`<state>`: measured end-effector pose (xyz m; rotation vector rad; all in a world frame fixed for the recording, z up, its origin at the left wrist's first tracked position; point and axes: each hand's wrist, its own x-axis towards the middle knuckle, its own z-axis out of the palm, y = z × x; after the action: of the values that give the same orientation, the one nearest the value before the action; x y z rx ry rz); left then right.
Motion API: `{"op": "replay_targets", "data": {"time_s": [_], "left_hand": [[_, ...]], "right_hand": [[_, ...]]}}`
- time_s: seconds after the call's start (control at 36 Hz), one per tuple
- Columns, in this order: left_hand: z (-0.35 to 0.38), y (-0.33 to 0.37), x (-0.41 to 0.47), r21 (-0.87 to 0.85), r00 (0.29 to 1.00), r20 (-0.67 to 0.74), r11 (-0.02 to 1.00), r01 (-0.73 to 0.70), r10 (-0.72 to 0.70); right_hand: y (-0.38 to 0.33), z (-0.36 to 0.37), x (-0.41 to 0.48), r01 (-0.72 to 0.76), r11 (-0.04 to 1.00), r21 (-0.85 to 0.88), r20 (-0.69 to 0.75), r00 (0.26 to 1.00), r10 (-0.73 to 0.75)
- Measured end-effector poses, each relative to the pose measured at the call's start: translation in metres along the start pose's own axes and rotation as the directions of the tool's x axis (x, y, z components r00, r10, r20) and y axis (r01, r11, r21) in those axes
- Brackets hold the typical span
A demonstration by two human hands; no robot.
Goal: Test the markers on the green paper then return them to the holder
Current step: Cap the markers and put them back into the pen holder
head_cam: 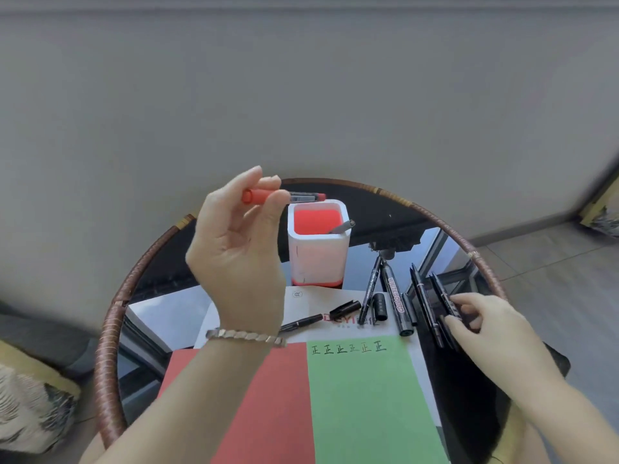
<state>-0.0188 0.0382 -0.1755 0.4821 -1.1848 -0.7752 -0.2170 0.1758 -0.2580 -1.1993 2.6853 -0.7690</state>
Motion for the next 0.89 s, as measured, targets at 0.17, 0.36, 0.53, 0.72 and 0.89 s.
{"op": "replay_targets", "data": {"time_s": [0.17, 0.36, 0.53, 0.72, 0.89], "left_hand": [[0.008, -0.035, 0.002, 0.321, 0.965, 0.259, 0.946, -0.041, -0.046], [0.013, -0.052, 0.006, 0.636, 0.872, 0.441, 0.759, -0.137, -0.213], [0.023, -0.032, -0.033, 0.500, 0.837, 0.533, 0.751, -0.432, 0.127], [0.049, -0.036, -0.092, 0.414, 0.519, 0.844, 0.777, -0.475, -0.133], [0.072, -0.038, -0.113, 0.564, 0.349, 0.815, 0.771, -0.295, -0.462]], "right_hand": [[-0.004, 0.005, 0.003, -0.035, 0.999, -0.029, 0.054, 0.998, 0.037], [-0.012, -0.002, 0.005, -0.138, 0.990, 0.002, 0.141, 0.981, 0.136], [-0.008, -0.007, 0.009, -0.218, 0.972, 0.083, 0.192, 0.961, 0.199], [0.004, -0.011, 0.007, -0.177, 0.981, 0.080, 0.180, 0.971, 0.160], [0.014, -0.020, 0.001, -0.226, 0.957, 0.179, 0.205, 0.960, 0.189]]}}
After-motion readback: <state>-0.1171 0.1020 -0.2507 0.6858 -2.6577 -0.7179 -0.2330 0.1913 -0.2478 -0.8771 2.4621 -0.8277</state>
